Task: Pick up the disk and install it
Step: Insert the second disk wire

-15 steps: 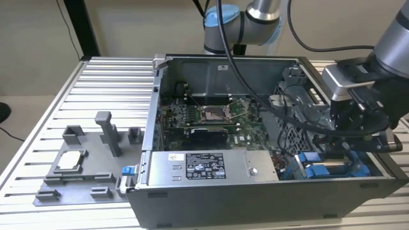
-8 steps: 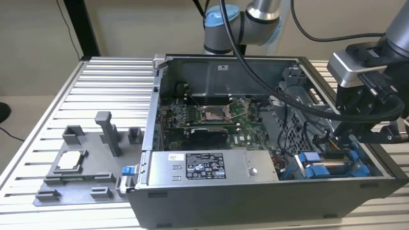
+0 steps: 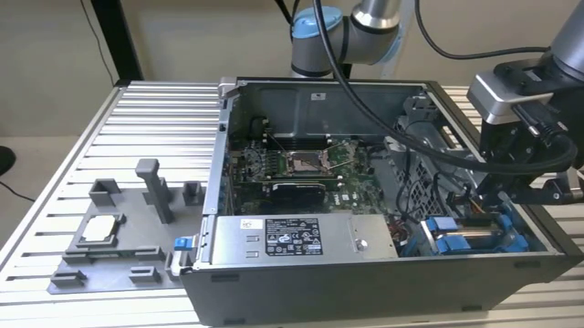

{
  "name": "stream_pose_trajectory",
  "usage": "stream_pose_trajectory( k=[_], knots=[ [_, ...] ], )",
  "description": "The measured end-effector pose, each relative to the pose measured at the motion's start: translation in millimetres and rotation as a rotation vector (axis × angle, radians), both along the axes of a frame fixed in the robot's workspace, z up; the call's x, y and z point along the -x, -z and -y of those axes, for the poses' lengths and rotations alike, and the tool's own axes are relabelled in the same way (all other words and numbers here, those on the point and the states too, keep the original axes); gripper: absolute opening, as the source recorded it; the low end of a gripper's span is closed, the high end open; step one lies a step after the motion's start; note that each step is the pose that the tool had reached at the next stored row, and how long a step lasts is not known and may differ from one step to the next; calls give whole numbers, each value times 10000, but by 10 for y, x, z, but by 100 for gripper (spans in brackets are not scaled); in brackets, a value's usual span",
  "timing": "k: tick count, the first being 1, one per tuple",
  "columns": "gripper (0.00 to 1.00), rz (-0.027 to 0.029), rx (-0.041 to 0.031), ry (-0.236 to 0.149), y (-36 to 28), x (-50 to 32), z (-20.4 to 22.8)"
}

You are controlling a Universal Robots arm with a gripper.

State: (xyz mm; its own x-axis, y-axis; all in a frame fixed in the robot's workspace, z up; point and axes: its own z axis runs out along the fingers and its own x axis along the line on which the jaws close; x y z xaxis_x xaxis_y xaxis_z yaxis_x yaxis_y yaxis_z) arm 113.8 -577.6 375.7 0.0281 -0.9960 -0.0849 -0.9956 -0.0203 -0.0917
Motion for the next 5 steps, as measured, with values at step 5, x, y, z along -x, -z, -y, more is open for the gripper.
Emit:
stream_pose_trajectory(
  k=[5],
  knots=[
    [100, 0, 0, 0, 0, 0, 0]
  ],
)
